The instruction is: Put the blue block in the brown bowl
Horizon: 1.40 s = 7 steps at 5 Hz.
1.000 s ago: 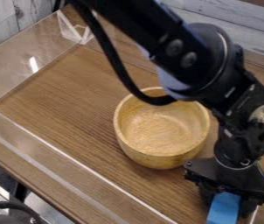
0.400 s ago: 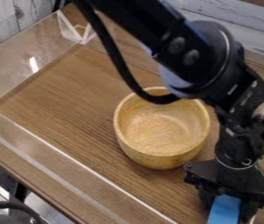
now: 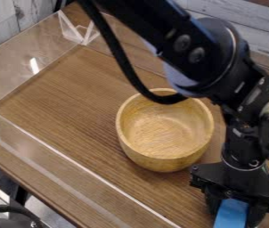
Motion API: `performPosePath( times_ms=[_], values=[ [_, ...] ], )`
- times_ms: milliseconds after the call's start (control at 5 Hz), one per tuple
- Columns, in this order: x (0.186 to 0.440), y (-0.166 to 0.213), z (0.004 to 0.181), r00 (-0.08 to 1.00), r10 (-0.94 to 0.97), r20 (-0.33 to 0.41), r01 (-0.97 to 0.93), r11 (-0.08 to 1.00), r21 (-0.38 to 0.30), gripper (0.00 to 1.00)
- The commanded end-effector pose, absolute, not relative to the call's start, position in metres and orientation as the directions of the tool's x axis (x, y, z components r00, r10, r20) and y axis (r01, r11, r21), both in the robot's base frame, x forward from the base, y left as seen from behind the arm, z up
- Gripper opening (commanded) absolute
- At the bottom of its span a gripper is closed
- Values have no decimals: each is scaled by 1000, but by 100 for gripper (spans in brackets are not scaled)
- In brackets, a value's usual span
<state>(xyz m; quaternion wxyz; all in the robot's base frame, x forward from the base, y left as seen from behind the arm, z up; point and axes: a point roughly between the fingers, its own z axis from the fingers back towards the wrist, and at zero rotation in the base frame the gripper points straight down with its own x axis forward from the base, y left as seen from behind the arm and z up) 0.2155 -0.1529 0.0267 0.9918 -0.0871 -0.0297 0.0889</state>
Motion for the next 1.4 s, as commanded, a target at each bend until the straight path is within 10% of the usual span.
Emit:
performPosePath(
  times_ms=[0, 800, 1200],
  values=[
    [227, -158, 54, 979, 178, 96, -153, 963, -220, 0],
    [233, -117, 146, 966, 190, 175, -154, 967, -204, 0],
    [235, -98, 154, 962, 176, 210, -133, 970, -201, 0]
  ],
)
